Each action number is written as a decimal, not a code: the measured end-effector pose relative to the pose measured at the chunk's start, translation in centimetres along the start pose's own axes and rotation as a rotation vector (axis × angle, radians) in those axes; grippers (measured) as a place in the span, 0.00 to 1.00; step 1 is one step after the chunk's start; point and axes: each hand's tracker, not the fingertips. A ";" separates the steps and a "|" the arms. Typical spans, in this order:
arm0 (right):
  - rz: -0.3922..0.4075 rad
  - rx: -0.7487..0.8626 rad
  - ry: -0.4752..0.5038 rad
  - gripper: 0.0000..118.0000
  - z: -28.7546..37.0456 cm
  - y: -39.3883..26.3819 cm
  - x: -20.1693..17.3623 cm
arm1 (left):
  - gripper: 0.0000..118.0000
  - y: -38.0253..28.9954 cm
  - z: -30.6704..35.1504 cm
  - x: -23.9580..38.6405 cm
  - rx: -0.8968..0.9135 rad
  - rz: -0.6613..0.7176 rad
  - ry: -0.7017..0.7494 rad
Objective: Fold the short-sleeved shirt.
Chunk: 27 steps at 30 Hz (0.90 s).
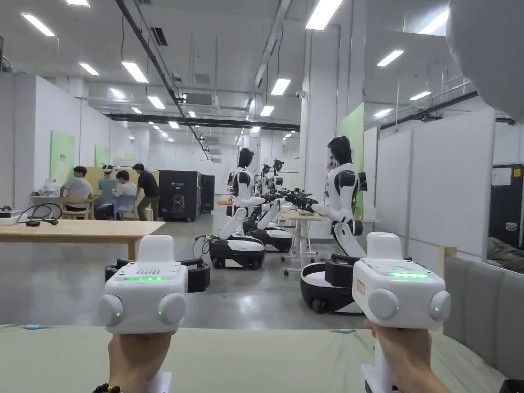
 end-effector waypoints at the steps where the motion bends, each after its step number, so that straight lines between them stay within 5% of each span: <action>1: 0.001 -0.002 0.003 1.00 0.0 0.0 0.0 | 1.00 0.0 0.0 0.0 -0.001 -0.003 -0.002; 6: -0.008 -0.009 0.012 1.00 0.2 0.0 -0.1 | 1.00 0.2 -0.2 0.4 -0.057 -0.035 0.014; 7: -0.011 -0.013 0.019 0.94 0.4 0.0 0.0 | 0.98 0.2 -0.1 0.4 -0.060 -0.039 -0.001; 8: -0.012 -0.016 0.025 0.75 0.5 0.0 -0.1 | 0.91 0.0 0.1 0.4 -0.046 -0.042 -0.025; 9: -0.010 -0.013 0.026 0.34 0.6 -0.1 -0.2 | 0.67 -0.1 0.4 0.5 -0.030 -0.051 -0.042; 10: 0.003 -0.015 0.016 0.00 0.6 -0.2 -0.4 | 0.08 -0.2 0.6 0.7 -0.005 -0.075 -0.033; 11: 0.038 -0.045 -0.033 0.00 0.5 -0.3 -0.5 | 0.00 -0.3 0.5 1.0 -0.019 -0.098 -0.013; 20: 0.050 -0.047 -0.020 0.00 0.7 -1.0 -0.6 | 0.00 -0.3 0.4 0.5 -0.015 -0.016 -0.022; 27: 0.077 -0.022 0.146 0.00 0.3 -0.6 -10.5 | 0.00 -0.8 3.1 -9.4 -0.049 -0.015 0.137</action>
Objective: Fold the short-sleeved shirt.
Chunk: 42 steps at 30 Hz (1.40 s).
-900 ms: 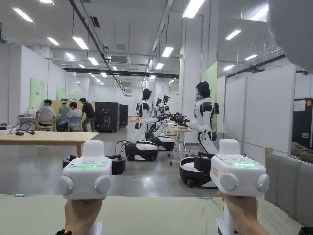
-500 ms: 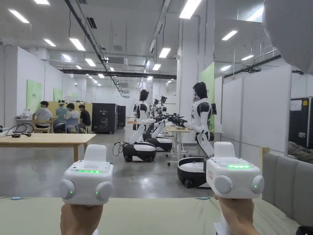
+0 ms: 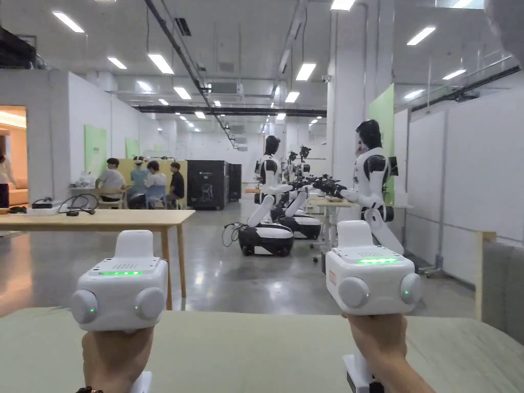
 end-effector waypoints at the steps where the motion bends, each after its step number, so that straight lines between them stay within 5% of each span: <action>1: 0.008 0.009 0.043 0.00 -0.3 0.0 -2.5 | 0.00 -0.2 0.4 -2.4 -0.008 -0.003 0.043; 8: -0.010 0.012 0.316 0.00 -0.1 -0.2 -16.9 | 0.00 -1.6 3.9 -15.3 -0.051 -0.066 0.270; 14: 0.028 0.006 0.375 0.00 0.0 -0.9 -21.1 | 0.00 -2.3 4.9 -18.4 -0.096 -0.092 0.273; 16: 0.028 0.010 0.411 0.00 0.4 -1.2 -21.1 | 0.00 -2.9 3.7 -18.4 -0.270 -0.180 0.191; 20: 0.035 -0.002 0.467 0.00 1.7 -2.7 -20.6 | 0.00 -8.2 -1.1 -18.1 -0.976 -0.302 -0.057; 25: 0.010 -0.048 0.553 0.00 3.3 -5.9 -20.0 | 0.00 -18.8 -4.4 -19.2 -1.136 -0.140 -0.090; 26: -0.008 -0.077 0.579 0.00 3.4 -6.8 -20.0 | 0.05 -21.2 -5.4 -19.7 -1.194 -0.079 -0.115; 27: -0.016 -0.097 0.587 0.00 3.5 -7.7 -20.0 | 0.24 -23.3 -6.0 -20.2 -1.247 -0.005 -0.120; 28: -0.012 -0.105 0.592 0.00 3.5 -8.3 -20.1 | 0.74 -24.8 -6.6 -20.4 -1.272 0.035 -0.121; 29: -0.001 -0.115 0.603 0.00 3.7 -9.1 -20.3 | 1.00 -26.5 -7.1 -20.5 -1.297 0.044 -0.130; 33: 0.049 -0.126 0.604 0.00 3.6 -11.4 -20.9 | 0.95 -27.5 -8.6 -20.6 -1.087 -0.028 -0.141; 42: 0.083 -0.150 0.632 0.00 3.2 -12.9 -21.9 | 0.97 -29.7 -10.4 -19.5 -1.117 -0.073 -0.120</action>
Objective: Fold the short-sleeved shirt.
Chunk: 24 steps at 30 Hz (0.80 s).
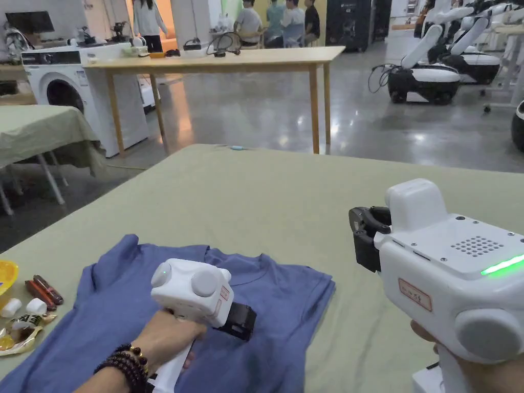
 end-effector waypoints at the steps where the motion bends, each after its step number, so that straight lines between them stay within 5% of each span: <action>1: 0.003 -0.003 0.003 0.00 -0.1 -0.1 -0.1 | 0.90 -0.3 0.1 0.0 0.013 -0.004 0.003; 3: 0.013 -0.020 0.009 0.00 0.0 -0.2 -0.3 | 0.68 -0.7 1.1 0.0 0.056 -0.013 -0.006; 6: 0.014 -0.029 0.009 0.00 -0.1 -0.5 -0.6 | 0.00 -1.4 2.6 0.5 0.085 -0.055 -0.002; 14: -0.003 -0.040 0.019 0.00 0.2 -0.9 -1.0 | 0.00 -2.5 3.9 1.9 0.216 -0.112 0.064; 18: -0.015 -0.038 0.014 0.01 1.0 -1.1 0.0 | 0.00 -2.2 7.1 1.8 0.393 -0.022 -0.058; 24: -0.026 -0.020 -0.032 0.01 4.5 -1.2 2.6 | 0.00 0.4 10.6 6.5 0.533 -0.124 -0.196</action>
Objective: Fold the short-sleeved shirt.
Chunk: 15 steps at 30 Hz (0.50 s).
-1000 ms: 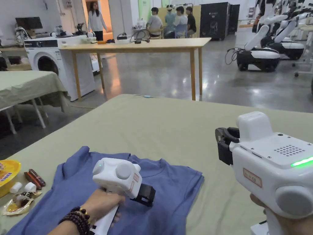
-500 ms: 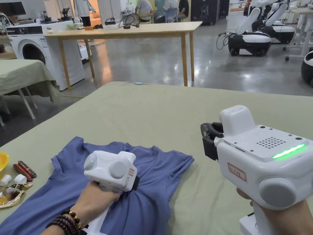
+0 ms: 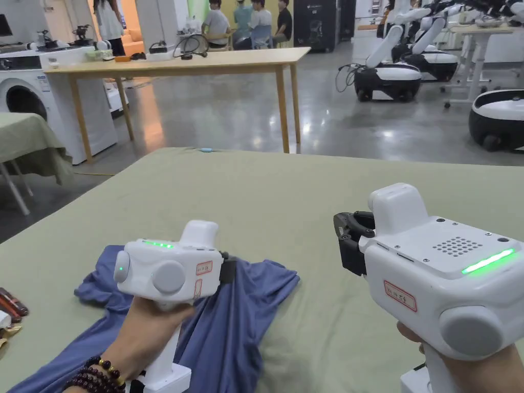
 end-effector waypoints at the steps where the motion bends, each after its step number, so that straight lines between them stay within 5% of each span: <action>1: -0.002 0.002 -0.012 0.01 0.7 0.0 0.6 | 0.00 0.9 0.0 1.5 0.001 -0.021 -0.020; 5: -0.005 0.025 -0.083 0.01 4.6 0.1 3.5 | 0.00 5.4 -0.8 10.6 0.084 -0.195 -0.141; 15: -0.013 0.089 -0.352 0.01 17.6 -0.2 12.5 | 0.00 11.8 -1.5 36.1 0.160 -0.360 -0.631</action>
